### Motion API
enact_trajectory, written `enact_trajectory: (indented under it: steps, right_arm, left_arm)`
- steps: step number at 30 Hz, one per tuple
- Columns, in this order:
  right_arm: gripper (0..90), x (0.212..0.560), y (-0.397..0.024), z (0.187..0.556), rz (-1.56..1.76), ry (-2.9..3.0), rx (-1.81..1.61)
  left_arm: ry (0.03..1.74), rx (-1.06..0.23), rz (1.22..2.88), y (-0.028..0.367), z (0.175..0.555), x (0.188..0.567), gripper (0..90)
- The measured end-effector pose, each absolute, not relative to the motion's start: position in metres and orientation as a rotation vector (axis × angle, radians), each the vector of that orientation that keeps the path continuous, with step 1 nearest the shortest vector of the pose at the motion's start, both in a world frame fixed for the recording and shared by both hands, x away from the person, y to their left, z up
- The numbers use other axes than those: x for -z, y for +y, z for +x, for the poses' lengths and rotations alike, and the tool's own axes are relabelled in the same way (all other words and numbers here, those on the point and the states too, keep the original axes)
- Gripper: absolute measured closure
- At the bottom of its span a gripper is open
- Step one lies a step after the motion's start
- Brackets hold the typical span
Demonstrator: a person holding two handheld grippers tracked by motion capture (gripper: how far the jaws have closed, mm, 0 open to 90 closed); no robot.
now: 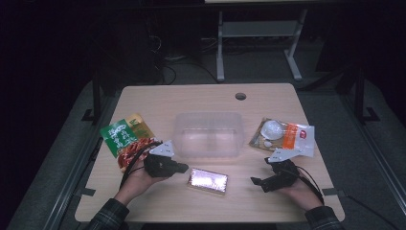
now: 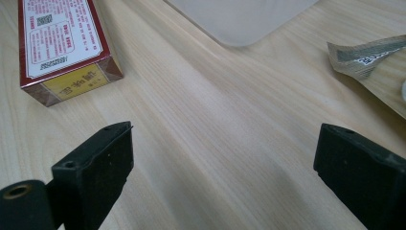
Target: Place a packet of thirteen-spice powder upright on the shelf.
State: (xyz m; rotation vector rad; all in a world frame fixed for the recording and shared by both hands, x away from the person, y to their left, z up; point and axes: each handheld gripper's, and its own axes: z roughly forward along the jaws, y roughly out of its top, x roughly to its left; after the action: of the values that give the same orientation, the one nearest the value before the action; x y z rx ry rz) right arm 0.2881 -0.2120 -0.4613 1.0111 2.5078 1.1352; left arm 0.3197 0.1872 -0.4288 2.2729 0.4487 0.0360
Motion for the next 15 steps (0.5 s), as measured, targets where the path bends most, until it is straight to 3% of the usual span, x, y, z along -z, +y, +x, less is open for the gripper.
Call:
enact_trajectory:
  steps: [15]
  right_arm:
    - [6.1,0.458,-0.209,0.284,1.010,2.492,-1.128]
  left_arm:
    - [0.410,-0.075,2.311,0.165,0.335,0.435,89.5]
